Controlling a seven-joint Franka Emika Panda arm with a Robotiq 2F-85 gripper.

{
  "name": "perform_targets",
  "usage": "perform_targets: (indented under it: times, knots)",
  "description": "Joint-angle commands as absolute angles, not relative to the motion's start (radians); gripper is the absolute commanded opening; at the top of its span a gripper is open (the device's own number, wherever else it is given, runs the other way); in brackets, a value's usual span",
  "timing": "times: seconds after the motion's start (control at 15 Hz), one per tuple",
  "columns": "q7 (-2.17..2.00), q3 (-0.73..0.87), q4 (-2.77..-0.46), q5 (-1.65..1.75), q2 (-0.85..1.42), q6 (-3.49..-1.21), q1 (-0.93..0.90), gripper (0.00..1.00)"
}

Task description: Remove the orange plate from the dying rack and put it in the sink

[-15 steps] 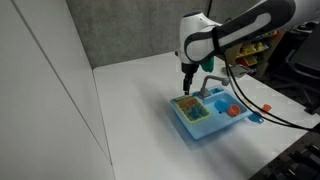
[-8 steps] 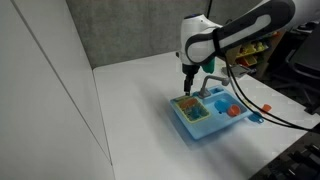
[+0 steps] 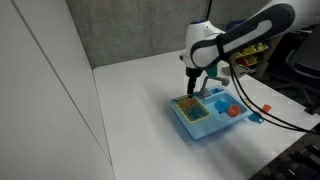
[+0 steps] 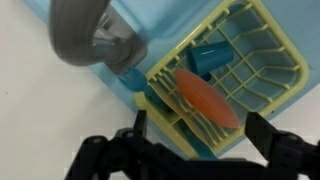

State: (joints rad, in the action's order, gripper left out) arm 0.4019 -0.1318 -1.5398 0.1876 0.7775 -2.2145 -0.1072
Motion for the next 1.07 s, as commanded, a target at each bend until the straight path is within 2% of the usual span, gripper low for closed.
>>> perform_targets:
  times: [0.0, 0.87, 0.93, 1.0]
  knots:
    - [0.459, -0.158, -1.607, 0.176, 0.739, -2.248, -0.075, 1.00]
    - [0.532, -0.173, -1.705, 0.193, 0.722, -2.346, -0.066, 1.00]
    - [0.529, -0.171, -1.705, 0.194, 0.723, -2.347, -0.069, 0.99]
    - [0.527, -0.171, -1.707, 0.194, 0.723, -2.347, -0.070, 0.90]
